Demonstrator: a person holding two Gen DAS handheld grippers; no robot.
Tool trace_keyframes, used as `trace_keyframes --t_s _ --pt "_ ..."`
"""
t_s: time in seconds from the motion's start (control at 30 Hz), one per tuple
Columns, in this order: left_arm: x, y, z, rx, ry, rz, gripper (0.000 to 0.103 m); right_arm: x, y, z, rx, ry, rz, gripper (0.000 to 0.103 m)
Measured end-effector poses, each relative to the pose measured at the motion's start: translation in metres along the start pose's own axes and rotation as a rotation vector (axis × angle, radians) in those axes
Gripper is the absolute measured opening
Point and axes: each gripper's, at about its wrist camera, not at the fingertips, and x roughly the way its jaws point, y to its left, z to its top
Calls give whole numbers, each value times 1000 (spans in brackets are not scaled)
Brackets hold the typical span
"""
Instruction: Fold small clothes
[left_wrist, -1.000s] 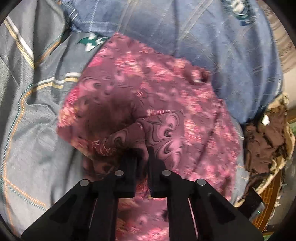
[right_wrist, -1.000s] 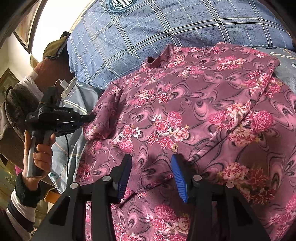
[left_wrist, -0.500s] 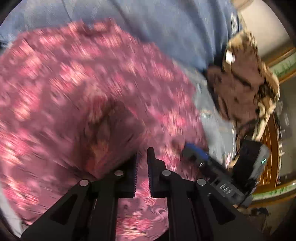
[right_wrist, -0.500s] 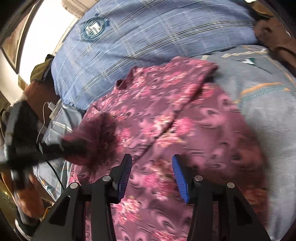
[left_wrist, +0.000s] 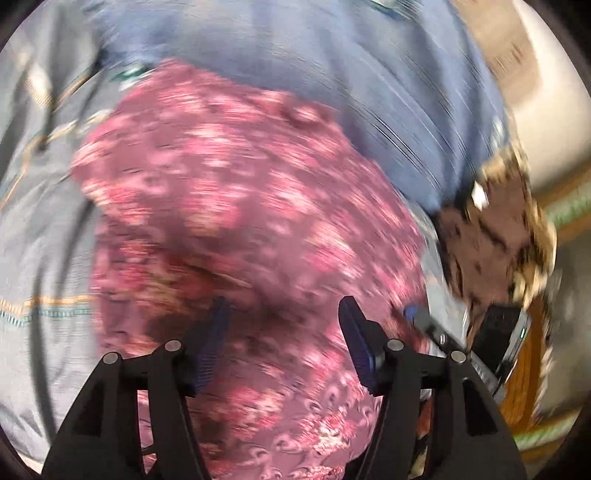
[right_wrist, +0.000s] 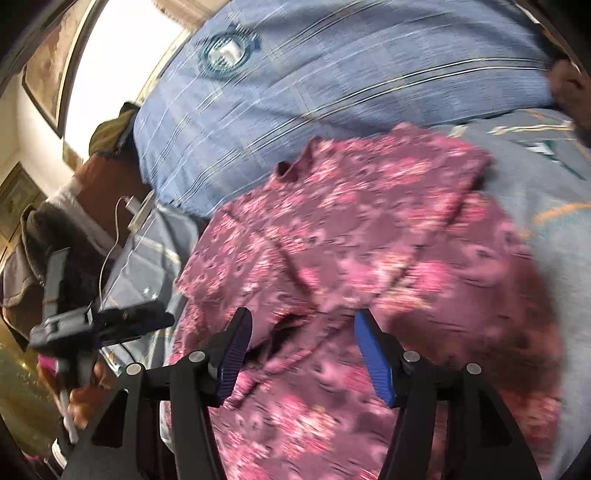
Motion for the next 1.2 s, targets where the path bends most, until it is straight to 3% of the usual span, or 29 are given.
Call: trace_keyframes --t_s 0.13,0.27,0.3,0.33,0.37,0.47,0.5,0.57,0.67,0.9,1.03,1.13,1.2 --pt "21 35 7 -138 39 -79 60 30 7 7 11 38 -71 64" --pt "48 44 11 -193 85 -105 60 55 8 8 35 92 -31 63" --pt "51 44 12 -203 74 -111 60 60 10 7 19 108 -22 54" --pt "51 41 15 -204 47 -119 59 64 15 6 -11 124 -26 24" --pt "50 38 19 -203 28 -115 57 67 19 6 -31 136 -25 9" --pt "44 35 24 -211 9 -124 21 53 28 7 -40 89 7 8" --pt "43 34 24 -212 10 -130 21 42 29 7 -21 69 49 8" --pt "34 30 16 -204 14 -151 21 17 32 5 0 31 112 8" --pt "25 27 -3 -184 12 -143 21 -11 24 -4 7 5 116 8" --pt "27 59 -22 -248 21 -112 21 6 -22 -39 141 105 75 8" --pt "10 72 -16 -267 -15 -128 22 1 -16 -43 144 74 124 8" --pt "2 68 -5 -248 -49 -115 33 -1 -16 -42 132 62 114 8" --pt "8 64 2 -234 -53 -86 38 9 -23 -43 135 81 62 8"
